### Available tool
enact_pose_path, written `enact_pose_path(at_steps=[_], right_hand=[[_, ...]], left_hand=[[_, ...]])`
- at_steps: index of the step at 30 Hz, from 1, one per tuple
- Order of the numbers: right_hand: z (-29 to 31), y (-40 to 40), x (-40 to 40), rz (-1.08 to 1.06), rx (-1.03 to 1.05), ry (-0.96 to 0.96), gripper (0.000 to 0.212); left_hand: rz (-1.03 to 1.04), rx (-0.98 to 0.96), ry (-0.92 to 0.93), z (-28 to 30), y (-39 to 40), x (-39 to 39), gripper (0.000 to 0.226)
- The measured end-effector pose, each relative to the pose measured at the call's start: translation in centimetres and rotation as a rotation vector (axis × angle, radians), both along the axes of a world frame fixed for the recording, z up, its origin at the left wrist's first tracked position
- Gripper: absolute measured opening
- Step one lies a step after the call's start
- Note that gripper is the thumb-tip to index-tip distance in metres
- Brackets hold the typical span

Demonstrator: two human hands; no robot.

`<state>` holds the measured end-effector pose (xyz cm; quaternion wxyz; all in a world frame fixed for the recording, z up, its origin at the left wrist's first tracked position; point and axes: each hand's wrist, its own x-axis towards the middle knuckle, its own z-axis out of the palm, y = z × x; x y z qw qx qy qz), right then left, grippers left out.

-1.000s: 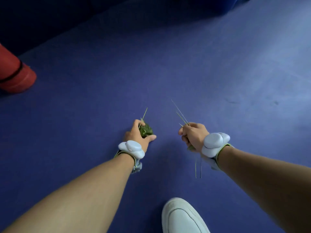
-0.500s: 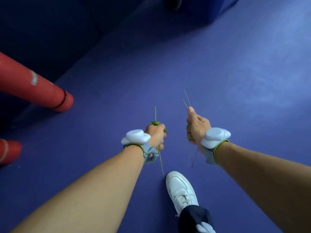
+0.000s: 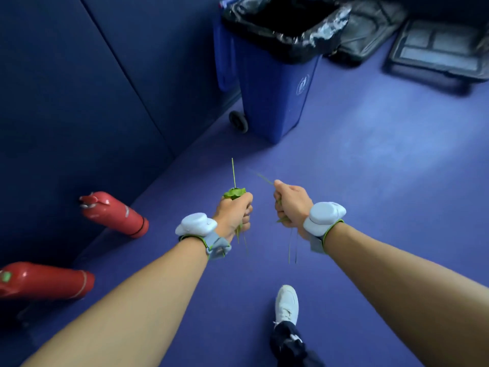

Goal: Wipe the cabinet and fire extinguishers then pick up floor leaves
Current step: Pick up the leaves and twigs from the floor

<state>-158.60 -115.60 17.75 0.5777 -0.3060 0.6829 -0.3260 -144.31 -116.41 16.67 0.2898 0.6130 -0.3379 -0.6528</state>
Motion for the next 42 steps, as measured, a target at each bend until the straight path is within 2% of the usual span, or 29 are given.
enact_pose_path(at_steps=[6, 11, 16, 21, 24, 29, 34, 38, 42], right_hand=[[9.0, -5.0, -5.3, 0.006, -0.05, 0.016, 0.036], [12.5, -11.9, -9.9, -0.087, -0.143, -0.02, 0.036], [12.7, -19.9, -12.8, -0.159, -0.139, -0.067, 0.037], [12.5, -29.7, -14.8, -0.215, -0.15, -0.145, 0.038], [12.0, -36.9, -16.2, -0.216, -0.175, -0.127, 0.039], [12.1, -49.5, -19.8, -0.301, -0.203, -0.043, 0.043], [12.1, -60.4, -23.5, -0.36, -0.188, -0.055, 0.044], [10.6, -69.0, -26.5, -0.288, -0.238, -0.035, 0.044], [8.6, -77.9, -29.5, -0.167, -0.196, -0.054, 0.042]], left_hand=[[-0.062, -0.15, 0.058, 8.0, -4.8, -4.3, 0.029], [0.019, -0.249, 0.11, 10.8, -11.6, -9.0, 0.022], [0.083, -0.311, 0.168, 12.2, -19.5, -14.0, 0.028], [0.056, -0.303, 0.169, 12.0, -29.6, -17.0, 0.02], [0.038, -0.311, 0.18, 11.2, -37.5, -18.6, 0.019], [-0.057, -0.34, 0.209, 10.7, -50.8, -21.6, 0.036], [0.004, -0.201, 0.32, 11.3, -62.0, -24.6, 0.049], [0.094, -0.181, 0.374, 10.7, -70.7, -28.1, 0.035], [0.186, -0.166, 0.362, 8.8, -78.7, -30.6, 0.025]])
